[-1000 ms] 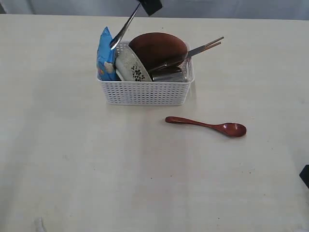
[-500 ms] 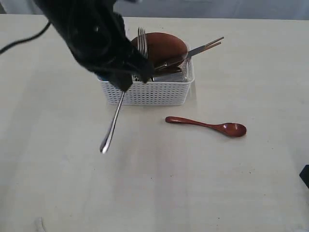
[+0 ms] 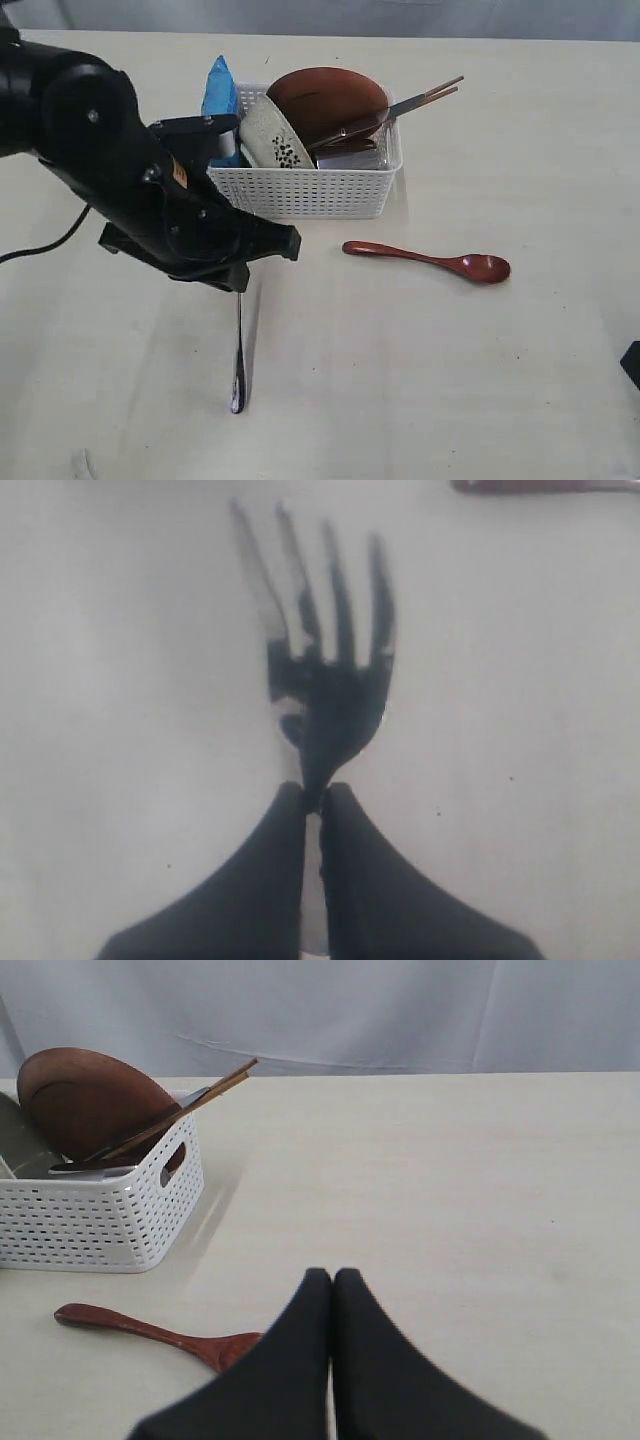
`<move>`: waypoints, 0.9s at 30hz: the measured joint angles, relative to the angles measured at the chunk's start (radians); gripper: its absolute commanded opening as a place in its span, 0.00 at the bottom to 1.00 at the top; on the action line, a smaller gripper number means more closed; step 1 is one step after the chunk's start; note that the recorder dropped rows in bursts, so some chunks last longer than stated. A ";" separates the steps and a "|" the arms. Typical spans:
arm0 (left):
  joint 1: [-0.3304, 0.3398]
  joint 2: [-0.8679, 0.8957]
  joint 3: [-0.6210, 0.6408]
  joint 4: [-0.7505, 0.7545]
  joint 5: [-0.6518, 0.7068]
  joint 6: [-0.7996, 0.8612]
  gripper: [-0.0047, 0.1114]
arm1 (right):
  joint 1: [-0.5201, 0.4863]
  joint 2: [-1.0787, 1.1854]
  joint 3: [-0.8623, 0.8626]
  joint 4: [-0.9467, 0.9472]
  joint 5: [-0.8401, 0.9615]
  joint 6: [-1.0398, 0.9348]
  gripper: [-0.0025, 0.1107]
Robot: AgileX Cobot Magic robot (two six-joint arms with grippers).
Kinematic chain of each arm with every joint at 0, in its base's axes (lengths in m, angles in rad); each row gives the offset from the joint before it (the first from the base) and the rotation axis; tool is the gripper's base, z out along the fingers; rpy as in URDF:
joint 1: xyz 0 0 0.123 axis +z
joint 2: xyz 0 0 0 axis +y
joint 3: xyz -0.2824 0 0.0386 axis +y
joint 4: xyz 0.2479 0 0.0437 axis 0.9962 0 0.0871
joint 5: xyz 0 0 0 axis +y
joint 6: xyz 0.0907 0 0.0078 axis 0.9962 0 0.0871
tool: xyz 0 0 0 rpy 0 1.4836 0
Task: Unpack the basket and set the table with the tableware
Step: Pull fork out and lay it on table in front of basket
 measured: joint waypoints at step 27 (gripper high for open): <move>0.000 0.017 0.002 0.108 -0.247 -0.085 0.24 | 0.000 0.000 0.000 0.000 0.000 0.000 0.02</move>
